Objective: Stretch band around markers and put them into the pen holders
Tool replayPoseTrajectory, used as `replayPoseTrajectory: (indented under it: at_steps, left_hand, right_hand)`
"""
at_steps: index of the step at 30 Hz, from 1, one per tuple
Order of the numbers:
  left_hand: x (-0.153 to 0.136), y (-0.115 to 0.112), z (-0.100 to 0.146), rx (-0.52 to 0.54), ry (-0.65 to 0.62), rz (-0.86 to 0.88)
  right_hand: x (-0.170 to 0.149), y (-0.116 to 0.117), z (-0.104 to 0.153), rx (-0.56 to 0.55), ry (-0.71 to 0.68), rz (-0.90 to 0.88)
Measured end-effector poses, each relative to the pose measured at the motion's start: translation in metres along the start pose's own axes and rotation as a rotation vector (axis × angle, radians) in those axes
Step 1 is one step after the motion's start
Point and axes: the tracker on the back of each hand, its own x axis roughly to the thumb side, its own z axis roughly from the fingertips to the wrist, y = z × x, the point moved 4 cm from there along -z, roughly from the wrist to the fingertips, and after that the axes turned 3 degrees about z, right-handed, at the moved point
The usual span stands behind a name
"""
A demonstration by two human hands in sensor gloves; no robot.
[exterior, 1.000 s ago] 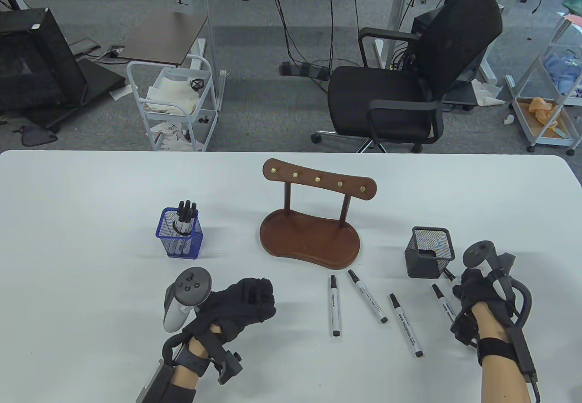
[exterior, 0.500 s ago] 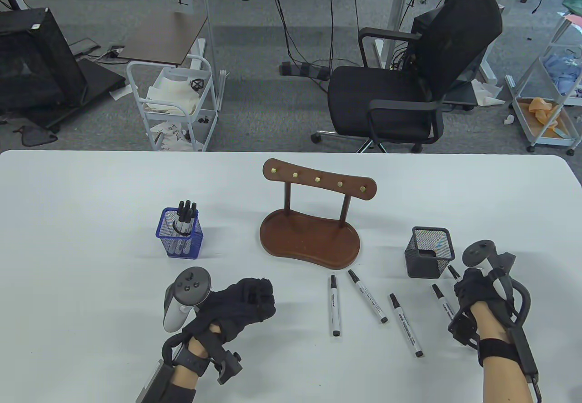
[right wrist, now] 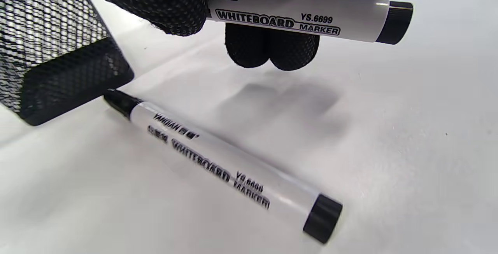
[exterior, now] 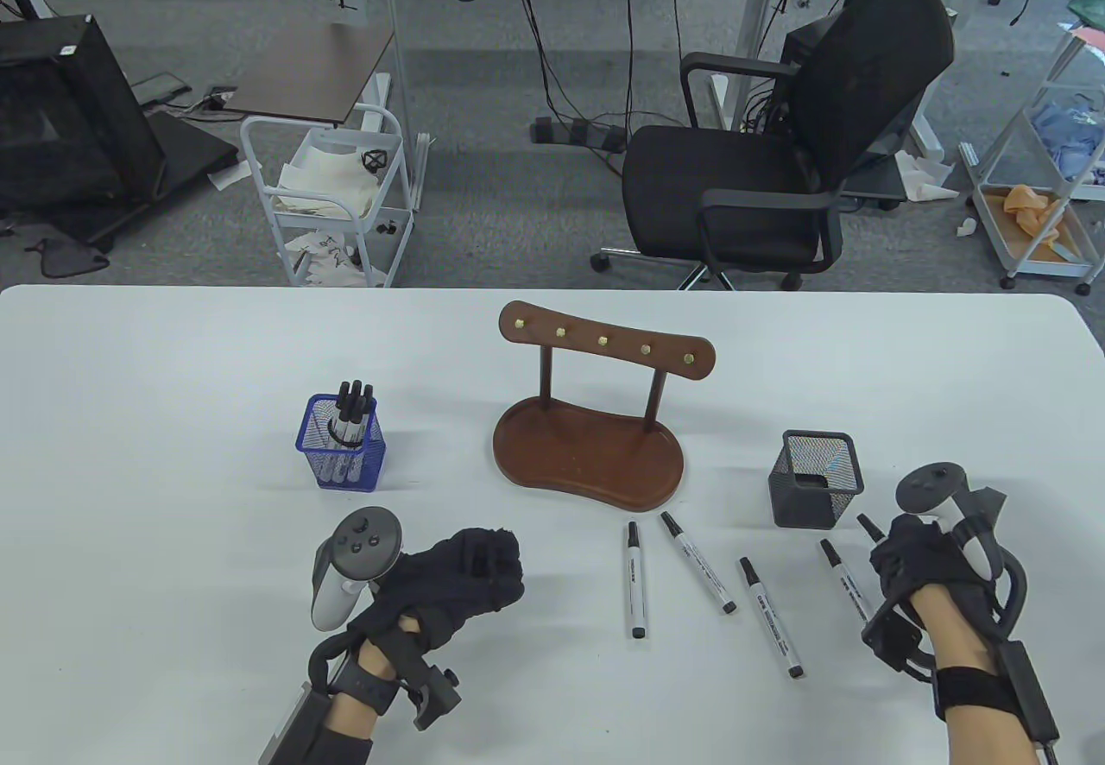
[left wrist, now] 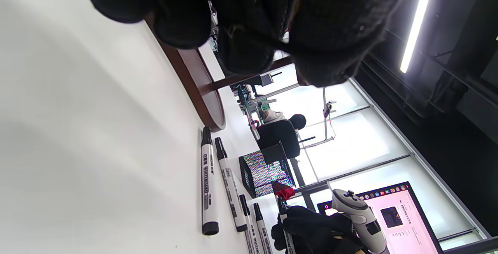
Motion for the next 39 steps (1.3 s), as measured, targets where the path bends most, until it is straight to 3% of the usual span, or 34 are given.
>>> replayPoseTrajectory:
  at_steps: [5, 15, 39]
  left_hand:
    - [0.000, 0.000, 0.000, 0.000, -0.003, -0.005]
    - [0.000, -0.001, 0.000, -0.004, -0.001, -0.002]
    - [0.000, -0.001, 0.000, -0.005, -0.004, 0.000]
  right_hand:
    - [0.002, 0.009, 0.007, 0.065, -0.042, -0.041]
    - [0.010, 0.020, 0.012, 0.090, -0.071, -0.044]
    - [0.018, 0.049, 0.000, 0.144, 0.043, 0.135]
